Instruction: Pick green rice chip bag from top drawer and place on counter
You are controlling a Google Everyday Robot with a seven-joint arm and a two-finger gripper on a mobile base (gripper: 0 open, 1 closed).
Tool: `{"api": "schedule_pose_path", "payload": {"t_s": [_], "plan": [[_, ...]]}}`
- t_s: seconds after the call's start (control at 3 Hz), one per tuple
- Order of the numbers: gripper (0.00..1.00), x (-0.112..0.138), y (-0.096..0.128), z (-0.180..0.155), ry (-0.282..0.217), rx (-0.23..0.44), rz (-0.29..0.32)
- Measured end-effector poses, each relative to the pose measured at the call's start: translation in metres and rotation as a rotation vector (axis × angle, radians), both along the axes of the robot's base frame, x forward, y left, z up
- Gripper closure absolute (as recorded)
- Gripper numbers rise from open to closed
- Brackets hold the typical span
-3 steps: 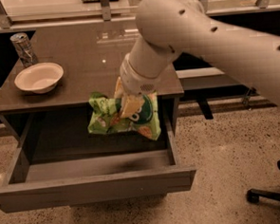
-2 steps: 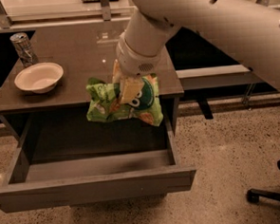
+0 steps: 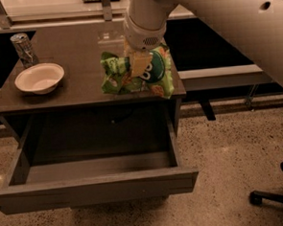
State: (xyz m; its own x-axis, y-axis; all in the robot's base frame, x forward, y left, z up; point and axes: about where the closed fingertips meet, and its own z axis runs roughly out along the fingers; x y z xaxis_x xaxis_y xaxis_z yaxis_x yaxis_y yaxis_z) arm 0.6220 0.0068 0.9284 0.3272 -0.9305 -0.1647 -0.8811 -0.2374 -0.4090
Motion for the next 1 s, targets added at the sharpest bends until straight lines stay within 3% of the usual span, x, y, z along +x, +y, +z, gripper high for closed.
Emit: {"api": "schedule_pose_path", "payload": {"t_s": [0.33,0.67,1.0], "plan": [[0.83,0.029,0.002,-0.003,-0.073,-0.015,-0.015],[0.60,0.048,0.014,-0.015,-0.103,0.002,-0.010],[0.37,0.049,0.015,-0.016,-0.103,0.003,-0.009]]}}
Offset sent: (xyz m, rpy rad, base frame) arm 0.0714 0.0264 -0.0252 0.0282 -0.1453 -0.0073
